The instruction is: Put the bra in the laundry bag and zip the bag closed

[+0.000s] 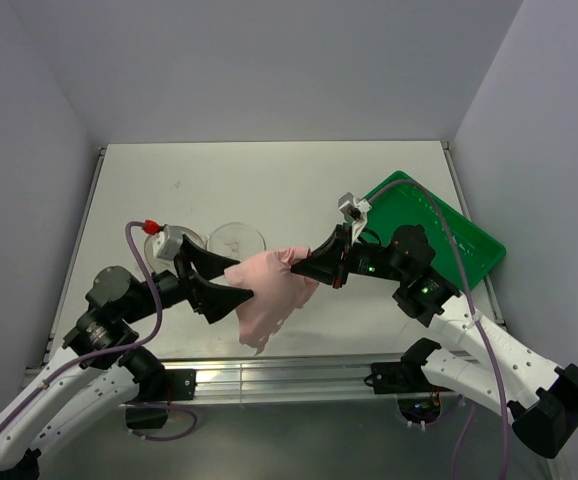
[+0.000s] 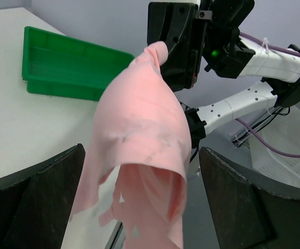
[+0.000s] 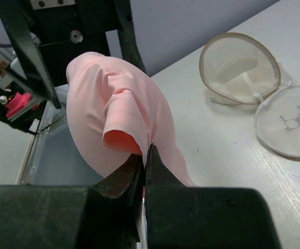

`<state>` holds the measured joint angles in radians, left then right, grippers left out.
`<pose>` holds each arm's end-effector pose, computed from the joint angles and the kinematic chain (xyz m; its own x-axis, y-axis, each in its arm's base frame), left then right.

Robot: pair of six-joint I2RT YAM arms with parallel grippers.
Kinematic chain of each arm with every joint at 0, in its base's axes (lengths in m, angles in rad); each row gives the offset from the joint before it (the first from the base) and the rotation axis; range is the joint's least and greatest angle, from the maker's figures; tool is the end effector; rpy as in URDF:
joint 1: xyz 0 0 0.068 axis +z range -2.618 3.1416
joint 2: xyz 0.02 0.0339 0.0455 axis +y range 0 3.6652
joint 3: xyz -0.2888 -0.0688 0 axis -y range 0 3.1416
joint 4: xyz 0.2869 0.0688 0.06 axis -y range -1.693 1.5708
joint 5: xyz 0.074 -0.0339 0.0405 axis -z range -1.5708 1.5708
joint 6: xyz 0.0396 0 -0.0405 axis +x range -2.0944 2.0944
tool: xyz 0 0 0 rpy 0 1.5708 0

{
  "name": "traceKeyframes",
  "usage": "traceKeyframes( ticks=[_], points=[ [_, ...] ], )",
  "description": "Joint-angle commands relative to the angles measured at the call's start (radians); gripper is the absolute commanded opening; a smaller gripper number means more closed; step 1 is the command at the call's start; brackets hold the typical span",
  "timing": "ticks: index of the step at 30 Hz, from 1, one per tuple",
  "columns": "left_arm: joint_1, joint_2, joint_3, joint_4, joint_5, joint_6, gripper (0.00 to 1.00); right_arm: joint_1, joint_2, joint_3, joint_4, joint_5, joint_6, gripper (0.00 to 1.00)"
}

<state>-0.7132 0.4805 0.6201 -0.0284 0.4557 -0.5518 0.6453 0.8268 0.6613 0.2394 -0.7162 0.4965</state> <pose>0.1009 -0.1104 0.3585 -0.4099 -0.2678 -0.8719 0.8260 0.2966 -0.4794 0.1608 0.1536 0.3456 -0.4134 0.1385 -0.8999 -0.8869 0.1625 0.4324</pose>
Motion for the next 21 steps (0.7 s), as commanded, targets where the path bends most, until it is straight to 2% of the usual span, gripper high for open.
traceKeyframes(
  ticks=[1,8,11,14,15,16,18,19,20,21],
  points=[
    [-0.002,0.007,0.003,0.078,-0.005,-0.004,0.99,-0.004,-0.015,-0.003,0.079,-0.086,0.016,0.00],
    [-0.002,0.000,-0.049,0.137,0.006,-0.053,0.99,-0.004,-0.015,-0.022,0.173,-0.146,0.089,0.00],
    [-0.002,0.006,-0.066,0.197,0.055,-0.068,0.91,-0.006,-0.011,-0.019,0.163,-0.138,0.085,0.00],
    [-0.002,-0.003,-0.062,0.199,0.055,-0.060,0.47,-0.006,-0.008,-0.012,0.126,-0.127,0.071,0.00],
    [-0.002,-0.011,-0.059,0.187,0.046,-0.054,0.18,-0.004,-0.008,-0.009,0.118,-0.129,0.070,0.00],
    [-0.002,-0.013,-0.056,0.180,0.043,-0.053,0.04,-0.004,-0.008,-0.008,0.098,-0.127,0.063,0.00],
    [-0.002,-0.017,-0.049,0.171,0.038,-0.051,0.00,-0.004,-0.011,0.004,0.060,-0.115,0.033,0.21],
    [-0.002,-0.017,-0.042,0.159,0.032,-0.050,0.00,-0.004,-0.014,0.017,-0.012,-0.095,0.010,0.48],
    [-0.002,-0.016,-0.039,0.150,0.028,-0.048,0.00,-0.004,-0.021,0.030,-0.053,-0.080,-0.039,0.62],
    [-0.002,-0.011,-0.034,0.140,0.023,-0.045,0.00,-0.004,-0.026,0.064,-0.142,-0.062,-0.064,0.70]
  ],
)
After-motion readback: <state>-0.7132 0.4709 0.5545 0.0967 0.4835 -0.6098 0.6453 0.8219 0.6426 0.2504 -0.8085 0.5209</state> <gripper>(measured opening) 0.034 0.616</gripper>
